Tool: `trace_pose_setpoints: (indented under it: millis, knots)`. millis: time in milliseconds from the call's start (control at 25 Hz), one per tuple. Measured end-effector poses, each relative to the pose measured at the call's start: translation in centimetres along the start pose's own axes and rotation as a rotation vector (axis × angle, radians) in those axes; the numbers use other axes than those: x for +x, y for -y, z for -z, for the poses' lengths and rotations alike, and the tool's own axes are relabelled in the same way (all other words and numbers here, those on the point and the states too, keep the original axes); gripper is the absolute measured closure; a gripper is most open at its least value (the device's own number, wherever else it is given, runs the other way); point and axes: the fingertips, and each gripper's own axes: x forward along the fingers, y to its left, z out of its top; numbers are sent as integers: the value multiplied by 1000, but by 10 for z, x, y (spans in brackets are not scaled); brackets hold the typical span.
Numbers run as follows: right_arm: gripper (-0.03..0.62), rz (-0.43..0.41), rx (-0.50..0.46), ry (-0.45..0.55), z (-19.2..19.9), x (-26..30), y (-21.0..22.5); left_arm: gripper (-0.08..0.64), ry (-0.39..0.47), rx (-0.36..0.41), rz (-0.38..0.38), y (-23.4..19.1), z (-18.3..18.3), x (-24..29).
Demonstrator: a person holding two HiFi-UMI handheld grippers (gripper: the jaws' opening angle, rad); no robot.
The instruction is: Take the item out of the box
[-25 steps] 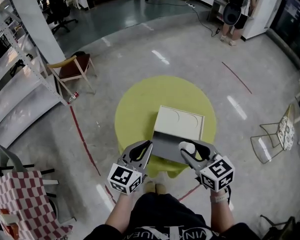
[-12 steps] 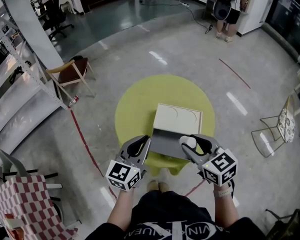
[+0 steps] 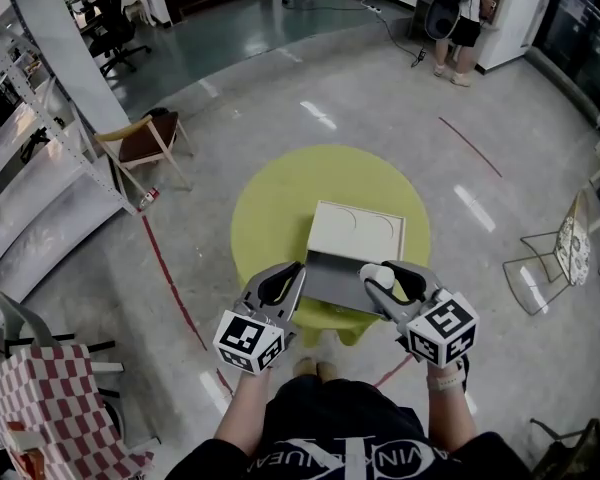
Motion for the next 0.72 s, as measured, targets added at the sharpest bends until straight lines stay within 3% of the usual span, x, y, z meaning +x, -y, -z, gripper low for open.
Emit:
trace_pose_setpoints:
  millis: [720]
  knots:
    - [415, 25, -13, 13, -5, -4, 3, 534, 11, 14, 38, 6, -6, 14]
